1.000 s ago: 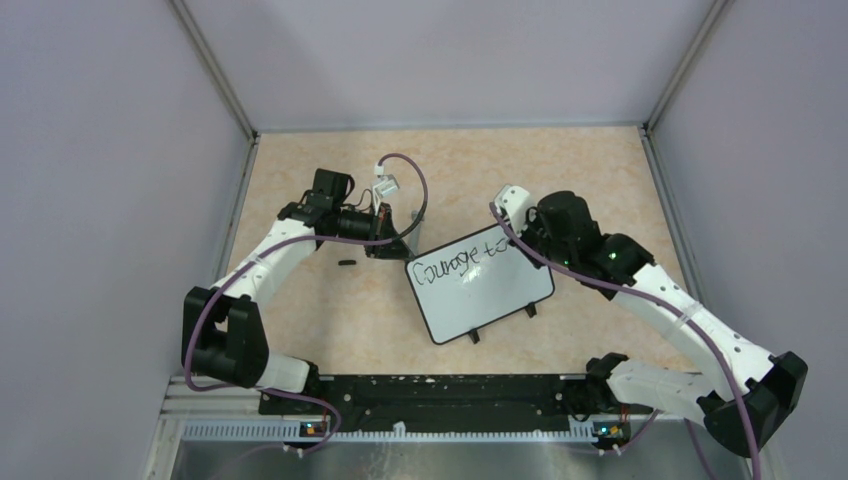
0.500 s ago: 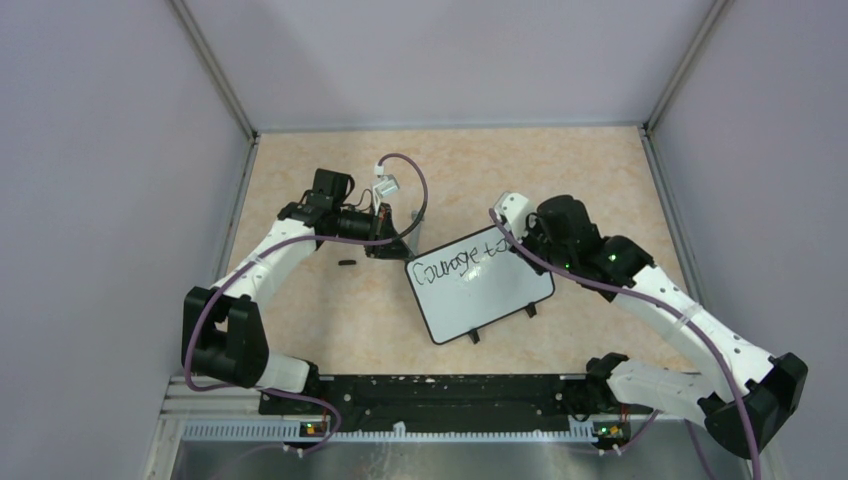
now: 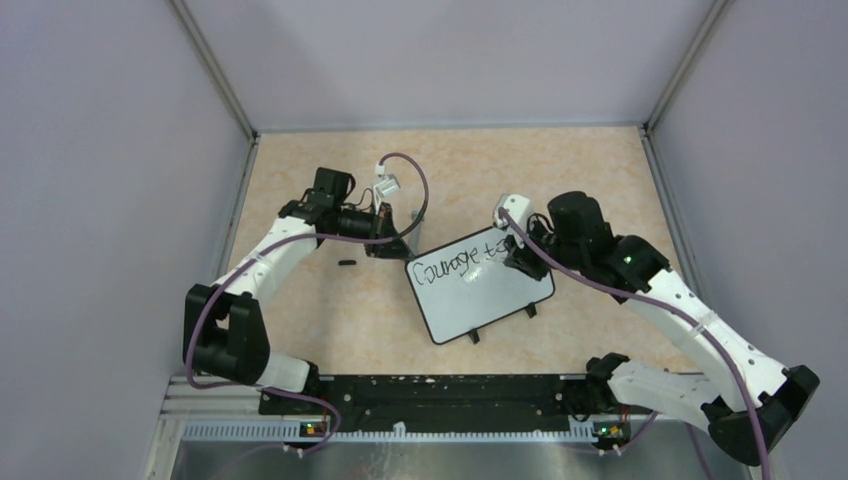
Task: Write a sentence on the whiteboard
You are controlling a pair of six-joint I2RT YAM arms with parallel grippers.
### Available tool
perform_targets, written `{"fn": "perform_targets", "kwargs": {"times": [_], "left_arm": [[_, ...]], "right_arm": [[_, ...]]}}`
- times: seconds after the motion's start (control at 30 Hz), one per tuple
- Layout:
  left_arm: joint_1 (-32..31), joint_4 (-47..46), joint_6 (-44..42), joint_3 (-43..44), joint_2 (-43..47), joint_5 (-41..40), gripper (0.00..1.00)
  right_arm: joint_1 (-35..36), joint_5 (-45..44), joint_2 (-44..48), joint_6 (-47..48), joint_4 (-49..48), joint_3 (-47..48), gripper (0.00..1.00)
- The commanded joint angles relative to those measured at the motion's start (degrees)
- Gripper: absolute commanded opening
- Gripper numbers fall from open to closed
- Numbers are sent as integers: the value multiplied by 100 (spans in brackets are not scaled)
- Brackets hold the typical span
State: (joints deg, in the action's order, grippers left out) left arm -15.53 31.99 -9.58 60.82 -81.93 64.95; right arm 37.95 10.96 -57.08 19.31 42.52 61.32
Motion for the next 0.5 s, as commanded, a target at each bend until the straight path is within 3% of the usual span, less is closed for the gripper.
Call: {"fn": "perform_targets", "kwargs": {"times": [0.0, 0.33, 0.47], "left_arm": [[-47, 354, -247, 256, -192, -134, 0], [-47, 334, -193, 394, -315, -131, 1], [-46, 404, -235, 401, -274, 149, 18]], "right_arm": [[-78, 827, 71, -153, -132, 116, 0], [-33, 1748, -2, -542, -807, -323, 0], [63, 1924, -80, -559, -1059, -454, 0]]}}
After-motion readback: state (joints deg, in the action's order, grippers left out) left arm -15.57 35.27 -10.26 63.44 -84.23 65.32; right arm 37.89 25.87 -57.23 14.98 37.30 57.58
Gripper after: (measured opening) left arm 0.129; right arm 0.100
